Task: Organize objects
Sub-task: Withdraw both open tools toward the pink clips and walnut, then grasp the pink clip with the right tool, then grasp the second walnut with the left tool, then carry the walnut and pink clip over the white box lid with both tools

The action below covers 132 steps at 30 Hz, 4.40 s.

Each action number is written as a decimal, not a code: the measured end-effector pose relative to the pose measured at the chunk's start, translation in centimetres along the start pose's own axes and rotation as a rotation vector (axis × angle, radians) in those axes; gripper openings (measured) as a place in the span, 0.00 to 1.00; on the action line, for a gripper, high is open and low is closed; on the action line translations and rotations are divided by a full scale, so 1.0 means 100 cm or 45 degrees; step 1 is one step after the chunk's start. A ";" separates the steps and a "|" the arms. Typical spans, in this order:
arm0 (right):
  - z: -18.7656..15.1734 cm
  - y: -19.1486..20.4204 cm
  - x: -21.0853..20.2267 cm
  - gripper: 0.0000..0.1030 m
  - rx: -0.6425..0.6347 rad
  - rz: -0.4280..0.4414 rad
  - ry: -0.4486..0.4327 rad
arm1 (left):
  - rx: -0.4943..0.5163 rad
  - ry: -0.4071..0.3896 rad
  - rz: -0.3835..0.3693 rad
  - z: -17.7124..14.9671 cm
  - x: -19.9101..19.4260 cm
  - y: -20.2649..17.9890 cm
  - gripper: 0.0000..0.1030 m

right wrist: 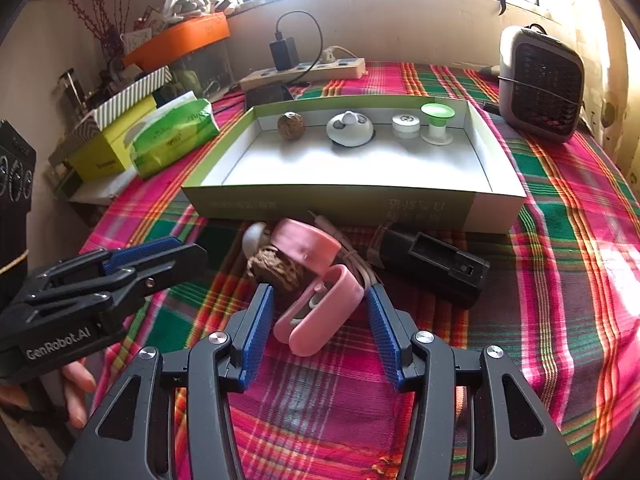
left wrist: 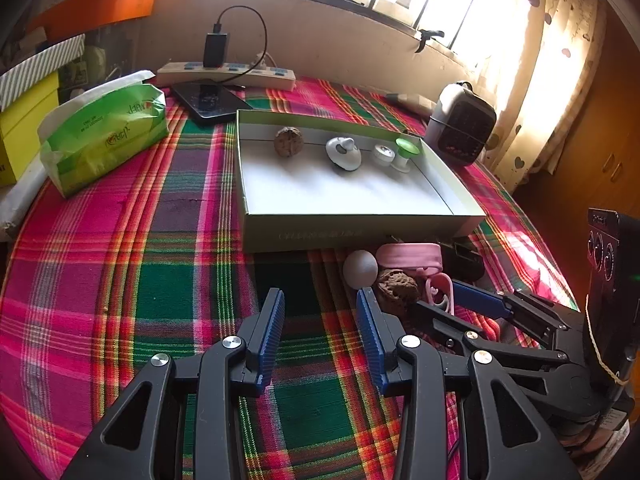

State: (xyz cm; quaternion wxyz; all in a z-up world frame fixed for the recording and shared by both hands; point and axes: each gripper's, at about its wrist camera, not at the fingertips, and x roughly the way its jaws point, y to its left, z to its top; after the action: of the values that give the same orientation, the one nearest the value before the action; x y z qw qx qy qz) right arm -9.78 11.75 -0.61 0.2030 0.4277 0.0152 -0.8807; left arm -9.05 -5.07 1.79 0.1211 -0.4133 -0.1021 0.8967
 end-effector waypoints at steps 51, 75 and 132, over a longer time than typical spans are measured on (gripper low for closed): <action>-0.022 -0.037 -0.027 0.28 -0.032 -0.052 -0.012 | 0.123 0.104 -0.003 0.010 0.039 -0.054 0.35; -0.022 -0.036 -0.030 0.28 -0.017 -0.019 -0.024 | 0.120 0.095 -0.010 0.004 0.026 -0.052 0.30; 0.084 -0.030 0.013 0.28 -0.025 0.157 -0.007 | 0.095 0.024 0.098 0.078 0.042 -0.009 0.30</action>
State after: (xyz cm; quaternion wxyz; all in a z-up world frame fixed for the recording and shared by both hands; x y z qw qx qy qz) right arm -17.91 12.40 3.27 0.2610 0.4236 -0.0030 -0.8674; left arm -17.52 -3.63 3.98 0.1027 -0.4204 -0.0513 0.9000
